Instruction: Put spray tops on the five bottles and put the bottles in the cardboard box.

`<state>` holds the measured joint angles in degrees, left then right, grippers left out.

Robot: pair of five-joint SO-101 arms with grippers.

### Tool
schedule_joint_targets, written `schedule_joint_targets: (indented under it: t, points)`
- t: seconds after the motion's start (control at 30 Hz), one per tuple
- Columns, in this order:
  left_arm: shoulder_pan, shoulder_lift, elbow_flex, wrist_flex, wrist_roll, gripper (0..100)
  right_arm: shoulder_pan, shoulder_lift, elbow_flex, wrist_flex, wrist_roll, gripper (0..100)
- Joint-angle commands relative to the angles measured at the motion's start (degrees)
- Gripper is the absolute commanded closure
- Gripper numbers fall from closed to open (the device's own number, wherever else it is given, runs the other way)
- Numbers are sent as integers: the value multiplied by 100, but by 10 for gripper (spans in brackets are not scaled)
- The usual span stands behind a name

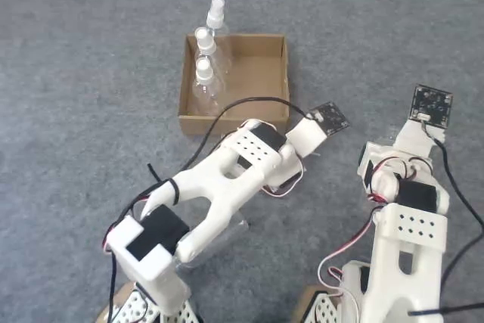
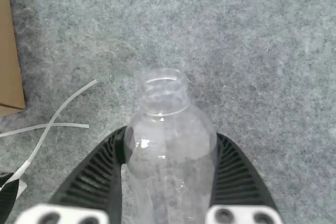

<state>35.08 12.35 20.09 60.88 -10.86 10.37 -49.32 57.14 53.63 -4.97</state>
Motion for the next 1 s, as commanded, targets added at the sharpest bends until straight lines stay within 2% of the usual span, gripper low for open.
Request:
schedule_joint_targets:
  t: [0.0,0.23,0.47,0.6,0.8,0.97]
  points:
    - [-35,-598,-13,79,246,978,92,-259,-97,-119,-18,923]
    - [-70,-818,233,97,352,964,92,-259,-97,-119,-18,923]
    - [-308,-818,444,70,378,847,92,-259,-97,-119,-18,923]
    - [-316,-818,532,18,378,843,92,-259,-97,-119,-18,923]
    - [-316,-809,848,-501,369,844,92,-259,-97,-119,-18,923]
    - [-316,-782,901,-527,378,844,92,-259,-97,-119,-18,923]
